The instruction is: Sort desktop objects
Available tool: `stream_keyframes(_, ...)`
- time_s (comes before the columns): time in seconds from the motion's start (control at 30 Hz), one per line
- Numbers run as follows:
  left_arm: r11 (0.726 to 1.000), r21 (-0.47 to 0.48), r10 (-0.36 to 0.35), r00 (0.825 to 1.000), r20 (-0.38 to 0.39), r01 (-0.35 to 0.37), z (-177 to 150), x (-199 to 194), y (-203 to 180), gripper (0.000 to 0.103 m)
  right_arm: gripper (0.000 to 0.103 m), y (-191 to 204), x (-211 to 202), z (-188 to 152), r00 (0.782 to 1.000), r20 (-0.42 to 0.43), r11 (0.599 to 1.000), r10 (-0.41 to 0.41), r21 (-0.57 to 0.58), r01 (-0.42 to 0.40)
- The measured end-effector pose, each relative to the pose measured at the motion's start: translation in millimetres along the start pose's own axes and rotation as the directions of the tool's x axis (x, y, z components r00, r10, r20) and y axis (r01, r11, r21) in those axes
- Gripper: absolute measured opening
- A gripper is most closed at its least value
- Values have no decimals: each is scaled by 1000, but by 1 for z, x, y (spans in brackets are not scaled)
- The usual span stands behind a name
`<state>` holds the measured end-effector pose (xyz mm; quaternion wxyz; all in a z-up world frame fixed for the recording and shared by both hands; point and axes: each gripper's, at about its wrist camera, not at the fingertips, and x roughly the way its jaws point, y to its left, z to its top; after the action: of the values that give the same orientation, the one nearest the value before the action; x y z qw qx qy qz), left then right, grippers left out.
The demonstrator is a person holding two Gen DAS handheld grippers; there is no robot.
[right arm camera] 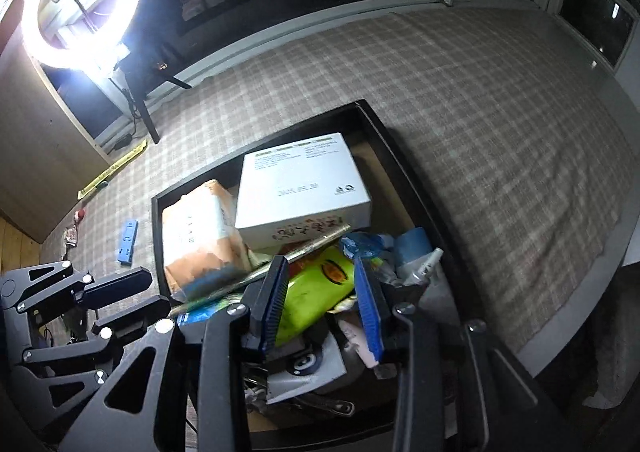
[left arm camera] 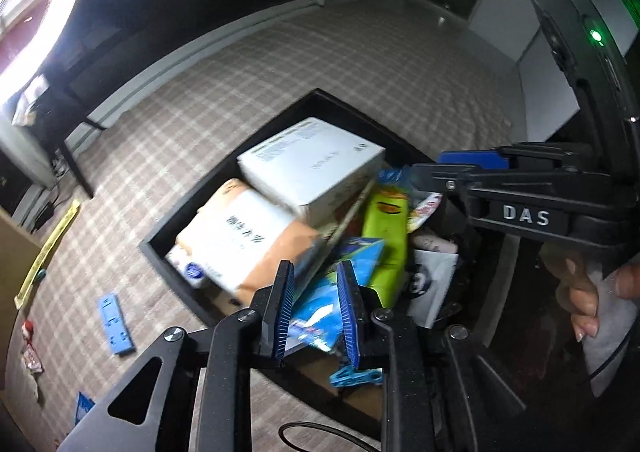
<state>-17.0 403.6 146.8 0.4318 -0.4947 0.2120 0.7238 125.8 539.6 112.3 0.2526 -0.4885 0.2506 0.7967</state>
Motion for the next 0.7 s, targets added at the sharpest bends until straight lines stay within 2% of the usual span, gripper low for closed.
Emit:
stream_keyframes(0.27, 993, -97, 62, 998, -14, -63, -23, -9, 57, 21, 34, 41, 13, 5, 999, -26, 997, 39, -69, -40)
stream_keyframes(0.43, 979, -172, 109, 994, -19, -110, -41, -19, 95, 21, 35, 72, 23, 8, 997, -48, 990, 63, -125, -68)
stream_keyframes(0.63, 945, -280, 162, 986, -38, -166, -73, -34, 150, 21, 41, 116, 32, 10, 993, -70, 974, 93, -202, -106)
stream_keyframes(0.7, 926, -325, 187, 981, -45, -191, -88, -42, 171, 21, 42, 135, 38, 9, 990, -88, 964, 107, -235, -125)
